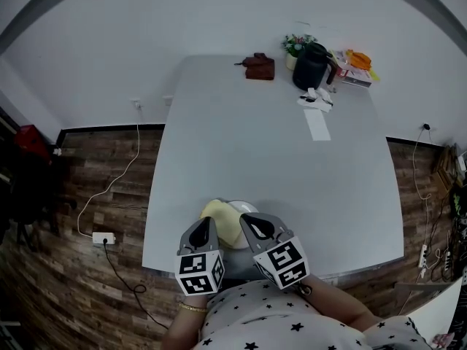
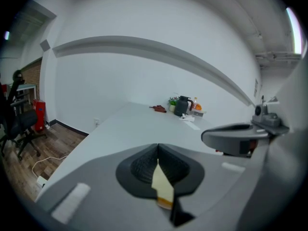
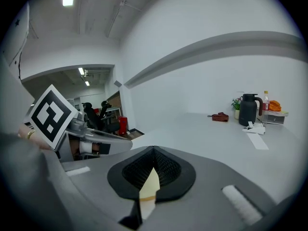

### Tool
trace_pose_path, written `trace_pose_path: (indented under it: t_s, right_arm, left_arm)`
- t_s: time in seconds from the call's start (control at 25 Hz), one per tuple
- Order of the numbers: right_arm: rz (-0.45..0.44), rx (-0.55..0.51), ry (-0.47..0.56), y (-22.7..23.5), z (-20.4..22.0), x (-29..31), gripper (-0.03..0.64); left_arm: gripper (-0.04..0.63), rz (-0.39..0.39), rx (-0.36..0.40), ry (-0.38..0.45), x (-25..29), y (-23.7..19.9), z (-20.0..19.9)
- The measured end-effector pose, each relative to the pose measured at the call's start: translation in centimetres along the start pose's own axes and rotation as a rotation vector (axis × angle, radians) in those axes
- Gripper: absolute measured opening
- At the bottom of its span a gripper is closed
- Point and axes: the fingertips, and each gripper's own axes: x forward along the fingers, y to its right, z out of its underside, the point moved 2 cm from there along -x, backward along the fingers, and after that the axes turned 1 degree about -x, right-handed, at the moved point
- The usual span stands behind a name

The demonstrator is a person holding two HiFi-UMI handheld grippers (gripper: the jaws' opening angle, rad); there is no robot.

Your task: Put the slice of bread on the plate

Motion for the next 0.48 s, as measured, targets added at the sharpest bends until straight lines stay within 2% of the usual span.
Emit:
trace_pose_path:
  t_s: [0.48]
  right_arm:
    - [-0.004,-0.021,0.02,-0.4,0.0,-0.8,-0.002]
  left_arm:
    - [0.008,-0.01,0.0,0.009,-1.1,0.5,0.0]
